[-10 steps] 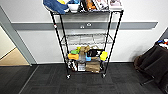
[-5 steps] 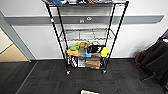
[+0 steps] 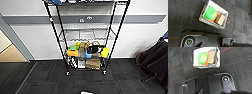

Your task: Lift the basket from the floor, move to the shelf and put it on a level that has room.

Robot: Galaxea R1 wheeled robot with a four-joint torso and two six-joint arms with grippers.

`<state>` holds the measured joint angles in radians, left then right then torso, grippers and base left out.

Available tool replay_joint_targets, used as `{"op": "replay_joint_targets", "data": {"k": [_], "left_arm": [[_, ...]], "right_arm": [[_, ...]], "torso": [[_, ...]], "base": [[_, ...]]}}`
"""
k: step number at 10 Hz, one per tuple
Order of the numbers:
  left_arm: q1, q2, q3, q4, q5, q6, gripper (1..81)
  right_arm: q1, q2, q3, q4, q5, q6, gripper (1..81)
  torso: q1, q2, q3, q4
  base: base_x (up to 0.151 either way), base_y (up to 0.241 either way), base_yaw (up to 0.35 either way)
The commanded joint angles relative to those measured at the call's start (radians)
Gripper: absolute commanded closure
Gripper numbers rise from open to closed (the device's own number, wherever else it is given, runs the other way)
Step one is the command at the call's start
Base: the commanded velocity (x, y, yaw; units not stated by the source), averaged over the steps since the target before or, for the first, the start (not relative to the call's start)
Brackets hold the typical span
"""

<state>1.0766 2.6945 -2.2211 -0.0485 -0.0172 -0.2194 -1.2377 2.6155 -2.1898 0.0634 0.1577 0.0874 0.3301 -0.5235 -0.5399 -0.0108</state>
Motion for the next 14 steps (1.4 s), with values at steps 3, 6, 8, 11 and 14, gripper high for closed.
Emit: {"op": "replay_joint_targets", "data": {"k": [3,6,8,11,14], "left_arm": [[-0.045,-0.014,0.000,0.004,0.065,-0.002,1.0],[-0.033,-0.033,0.000,-0.005,0.065,-0.003,1.0],[-0.028,-0.031,0.007,-0.007,0.065,-0.003,1.0],[-0.027,-0.028,0.007,0.002,0.065,-0.003,1.0],[-0.028,-0.027,0.001,0.001,0.063,-0.003,1.0]], "right_arm": [[0.036,-0.024,-0.001,0.003,-0.050,0.002,1.0],[0.023,-0.023,0.002,-0.008,-0.050,0.000,1.0],[0.016,-0.013,-0.004,-0.010,-0.050,-0.009,1.0],[0.014,-0.009,-0.007,-0.013,-0.049,-0.011,1.0],[0.014,0.004,-0.027,-0.011,-0.049,-0.009,1.0]], "torso": [[0.105,-0.164,0.000,0.000],[0.169,-0.266,0.000,0.000],[0.212,-0.335,-0.075,0.000],[0.263,-0.415,-0.135,0.000],[0.328,-0.517,-0.229,0.000]], "base": [[0.000,0.000,0.000],[0.000,0.000,0.000],[0.000,0.000,0.000],[0.000,0.000,0.000],[0.000,0.000,0.000]]}}
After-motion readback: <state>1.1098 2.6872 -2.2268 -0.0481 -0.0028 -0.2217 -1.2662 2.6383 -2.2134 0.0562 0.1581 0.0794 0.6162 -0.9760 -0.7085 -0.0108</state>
